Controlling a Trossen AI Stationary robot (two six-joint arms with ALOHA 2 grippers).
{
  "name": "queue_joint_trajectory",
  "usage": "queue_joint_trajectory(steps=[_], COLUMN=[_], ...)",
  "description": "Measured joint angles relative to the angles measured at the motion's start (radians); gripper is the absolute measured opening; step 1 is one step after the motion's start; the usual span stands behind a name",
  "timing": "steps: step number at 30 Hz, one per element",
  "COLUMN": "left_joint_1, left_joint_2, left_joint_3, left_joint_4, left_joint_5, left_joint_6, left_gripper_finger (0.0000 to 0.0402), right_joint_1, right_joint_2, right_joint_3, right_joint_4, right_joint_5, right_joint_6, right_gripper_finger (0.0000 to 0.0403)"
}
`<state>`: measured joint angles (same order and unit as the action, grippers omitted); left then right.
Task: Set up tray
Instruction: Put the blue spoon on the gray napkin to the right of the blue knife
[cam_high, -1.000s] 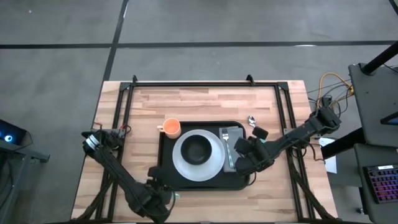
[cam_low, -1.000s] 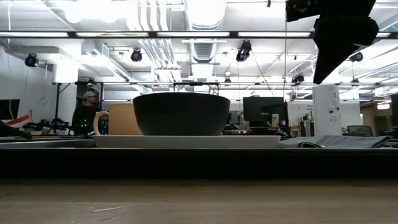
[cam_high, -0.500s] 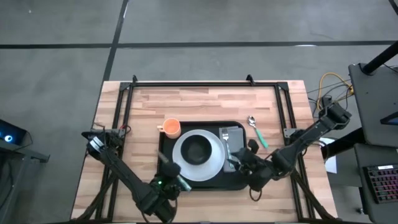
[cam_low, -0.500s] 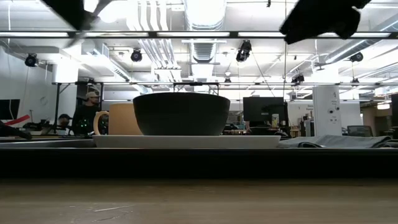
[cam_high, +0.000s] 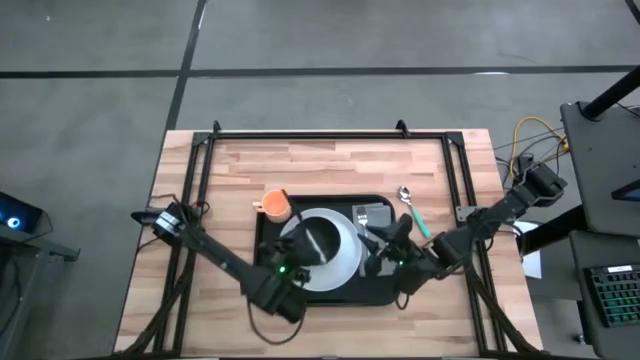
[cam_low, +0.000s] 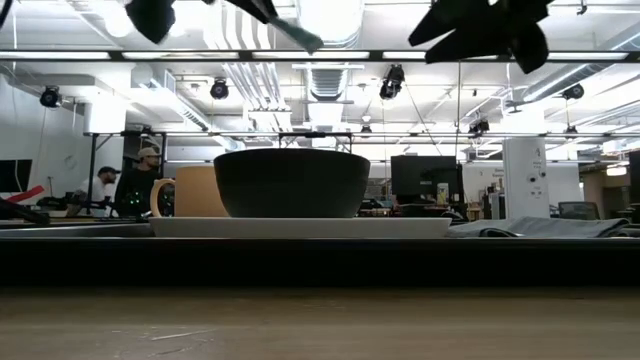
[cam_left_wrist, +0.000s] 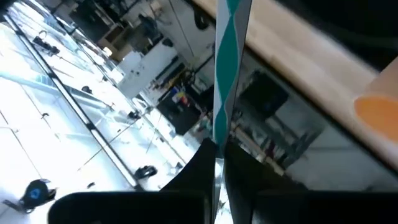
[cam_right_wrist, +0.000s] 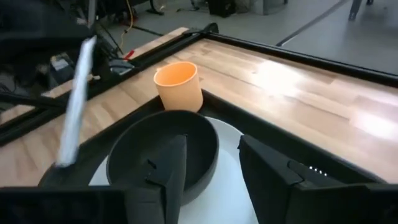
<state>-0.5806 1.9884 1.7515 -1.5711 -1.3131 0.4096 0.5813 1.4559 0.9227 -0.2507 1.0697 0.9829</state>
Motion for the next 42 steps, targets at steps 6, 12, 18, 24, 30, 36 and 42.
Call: queue_joint_trajectory(steps=[6, 12, 18, 24, 30, 36, 42], left_joint_1=[0.051, 0.067, 0.071, 0.115, 0.131, 0.131, 0.131], left_joint_2=[0.003, 0.003, 0.003, 0.003, 0.003, 0.003, 0.003], left_joint_3=[0.000, 0.000, 0.000, -0.036, -0.067, -0.068, -0.068], left_joint_4=[0.009, 0.026, 0.025, 0.024, 0.023, 0.024, 0.024], left_joint_5=[-0.031, -0.042, -0.097, -0.103, -0.106, -0.108, -0.111], left_joint_6=[0.108, 0.224, 0.247, 0.245, 0.237, 0.236, 0.236], left_gripper_finger=[0.0000, 0.0000, 0.0000, 0.0000, 0.0000, 0.0000, 0.0000], right_joint_1=[-0.065, -0.182, -0.275, -0.294, -0.306, -0.306, -0.309], right_joint_2=[0.000, 0.030, 0.149, 0.176, 0.191, 0.197, 0.198], right_joint_3=[0.004, 0.004, 0.008, 0.021, 0.021, 0.021, 0.021], right_joint_4=[0.052, 0.240, 0.623, 0.656, 0.655, 0.670, 0.680], right_joint_5=[-0.064, -0.234, -0.502, -0.507, -0.494, -0.495, -0.497], right_joint_6=[-0.085, -0.206, -0.399, -0.398, -0.391, -0.408, -0.410], right_gripper_finger=[0.0172, 0.0182, 0.0175, 0.0164, 0.0152, 0.0137, 0.0127])
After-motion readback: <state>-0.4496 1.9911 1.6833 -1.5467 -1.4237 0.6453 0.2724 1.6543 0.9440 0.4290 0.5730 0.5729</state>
